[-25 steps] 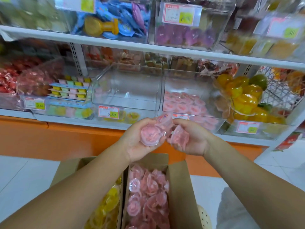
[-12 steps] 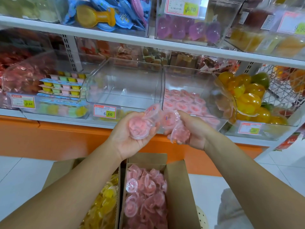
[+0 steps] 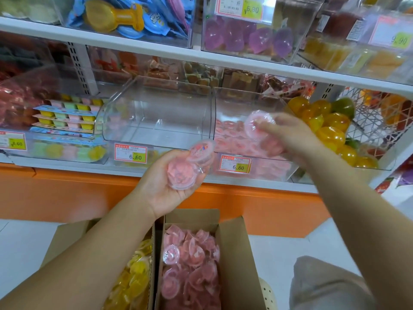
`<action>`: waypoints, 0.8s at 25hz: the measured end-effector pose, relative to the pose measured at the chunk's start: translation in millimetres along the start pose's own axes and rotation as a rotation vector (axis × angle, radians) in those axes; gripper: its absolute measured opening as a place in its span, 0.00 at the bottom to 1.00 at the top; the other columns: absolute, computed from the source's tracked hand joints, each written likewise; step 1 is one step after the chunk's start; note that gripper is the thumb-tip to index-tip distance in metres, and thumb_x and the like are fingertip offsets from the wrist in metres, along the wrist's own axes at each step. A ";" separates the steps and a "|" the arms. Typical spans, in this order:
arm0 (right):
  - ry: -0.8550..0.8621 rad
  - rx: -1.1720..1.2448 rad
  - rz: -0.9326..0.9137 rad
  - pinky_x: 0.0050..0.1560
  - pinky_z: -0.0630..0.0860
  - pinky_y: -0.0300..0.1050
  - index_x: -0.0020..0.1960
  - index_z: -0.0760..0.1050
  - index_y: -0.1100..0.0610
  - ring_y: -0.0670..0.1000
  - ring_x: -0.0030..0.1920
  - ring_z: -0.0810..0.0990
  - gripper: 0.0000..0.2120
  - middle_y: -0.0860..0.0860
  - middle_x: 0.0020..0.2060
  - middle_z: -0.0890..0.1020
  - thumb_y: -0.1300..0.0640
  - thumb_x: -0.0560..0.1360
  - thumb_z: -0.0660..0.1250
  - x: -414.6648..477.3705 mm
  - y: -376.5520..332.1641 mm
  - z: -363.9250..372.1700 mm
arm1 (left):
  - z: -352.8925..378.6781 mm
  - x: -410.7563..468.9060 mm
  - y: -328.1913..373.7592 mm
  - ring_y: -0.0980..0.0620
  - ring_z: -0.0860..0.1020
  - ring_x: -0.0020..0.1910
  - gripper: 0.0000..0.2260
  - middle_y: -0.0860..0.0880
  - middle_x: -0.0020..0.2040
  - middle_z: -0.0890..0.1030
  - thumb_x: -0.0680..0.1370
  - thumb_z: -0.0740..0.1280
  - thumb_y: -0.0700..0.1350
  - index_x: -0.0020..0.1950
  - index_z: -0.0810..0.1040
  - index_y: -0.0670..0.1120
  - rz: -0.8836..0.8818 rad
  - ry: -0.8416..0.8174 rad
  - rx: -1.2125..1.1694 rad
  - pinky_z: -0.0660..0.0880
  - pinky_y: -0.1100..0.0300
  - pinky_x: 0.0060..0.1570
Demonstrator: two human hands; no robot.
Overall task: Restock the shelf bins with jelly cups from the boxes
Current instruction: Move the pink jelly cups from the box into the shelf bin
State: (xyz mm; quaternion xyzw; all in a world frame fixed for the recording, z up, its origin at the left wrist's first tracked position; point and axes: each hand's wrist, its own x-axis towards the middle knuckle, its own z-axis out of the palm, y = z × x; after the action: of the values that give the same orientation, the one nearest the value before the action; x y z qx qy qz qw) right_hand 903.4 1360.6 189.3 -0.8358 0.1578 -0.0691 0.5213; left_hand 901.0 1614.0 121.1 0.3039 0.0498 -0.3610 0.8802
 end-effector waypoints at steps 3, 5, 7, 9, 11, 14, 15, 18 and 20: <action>0.058 -0.592 -0.003 0.32 0.75 0.42 0.64 0.72 0.55 0.52 0.36 0.79 0.22 0.55 0.50 0.80 0.48 0.74 0.71 46.1 -3.1 -39.0 | -5.3 4.0 1.7 0.46 0.79 0.47 0.25 0.38 0.59 0.78 0.74 0.67 0.42 0.71 0.73 0.37 0.028 0.074 0.039 0.81 0.60 0.33; -0.063 -0.928 0.056 0.43 0.78 0.47 0.66 0.72 0.60 0.58 0.45 0.80 0.25 0.59 0.54 0.79 0.48 0.74 0.71 74.7 4.4 -41.5 | -7.8 5.3 2.1 0.46 0.79 0.48 0.26 0.37 0.58 0.78 0.73 0.69 0.42 0.71 0.73 0.37 0.040 0.106 0.056 0.81 0.60 0.33; -0.164 -1.216 0.090 0.52 0.77 0.47 0.63 0.76 0.62 0.59 0.51 0.79 0.24 0.58 0.52 0.80 0.48 0.74 0.71 95.8 11.3 -32.3 | -10.1 7.8 2.4 0.46 0.79 0.48 0.24 0.37 0.58 0.78 0.74 0.68 0.42 0.70 0.74 0.37 0.041 0.123 0.061 0.81 0.60 0.33; -0.233 -1.333 0.132 0.53 0.78 0.48 0.59 0.78 0.63 0.59 0.48 0.79 0.24 0.56 0.47 0.79 0.47 0.72 0.73 110.3 14.8 -21.2 | -10.7 10.5 2.3 0.46 0.79 0.47 0.22 0.37 0.58 0.79 0.75 0.68 0.42 0.68 0.75 0.37 0.041 0.127 0.061 0.81 0.59 0.33; -0.274 -1.382 0.180 0.52 0.78 0.49 0.58 0.78 0.64 0.60 0.48 0.78 0.25 0.56 0.47 0.78 0.47 0.71 0.74 117.8 16.8 -16.4 | -10.3 12.6 1.3 0.46 0.79 0.47 0.20 0.38 0.55 0.80 0.73 0.69 0.41 0.64 0.77 0.37 0.038 0.137 0.072 0.81 0.59 0.33; -0.283 -1.440 0.212 0.50 0.78 0.49 0.57 0.78 0.63 0.60 0.49 0.79 0.22 0.56 0.49 0.79 0.48 0.71 0.74 122.9 15.7 -17.5 | -9.4 14.1 1.1 0.47 0.80 0.45 0.16 0.39 0.51 0.82 0.69 0.70 0.41 0.56 0.80 0.39 0.037 0.163 0.107 0.81 0.58 0.32; -0.280 -1.449 0.211 0.51 0.78 0.49 0.57 0.78 0.63 0.61 0.49 0.79 0.22 0.56 0.50 0.79 0.49 0.71 0.74 125.2 15.6 -17.5 | -9.8 14.7 1.6 0.47 0.80 0.45 0.17 0.39 0.51 0.82 0.69 0.70 0.42 0.57 0.80 0.39 0.034 0.163 0.108 0.81 0.58 0.32; -0.242 -1.474 0.223 0.57 0.77 0.55 0.56 0.76 0.59 0.62 0.53 0.78 0.20 0.56 0.53 0.78 0.50 0.70 0.76 130.1 17.2 -15.0 | -11.7 17.7 2.8 0.47 0.80 0.45 0.18 0.39 0.53 0.81 0.70 0.70 0.42 0.58 0.79 0.38 0.021 0.165 0.094 0.81 0.58 0.33; -0.217 -1.510 0.198 0.57 0.77 0.55 0.54 0.75 0.57 0.61 0.54 0.78 0.18 0.54 0.52 0.77 0.49 0.70 0.75 130.1 17.8 -14.2 | -12.5 20.3 1.7 0.47 0.80 0.47 0.16 0.38 0.55 0.81 0.71 0.71 0.42 0.58 0.80 0.38 0.009 0.158 0.082 0.81 0.58 0.33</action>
State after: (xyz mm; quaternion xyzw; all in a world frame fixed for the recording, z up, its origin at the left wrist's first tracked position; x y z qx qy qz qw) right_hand 1018.4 1297.6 173.4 -0.9491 0.1842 0.1865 -0.1745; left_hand 918.7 1609.8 105.7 0.3675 0.1030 -0.3338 0.8619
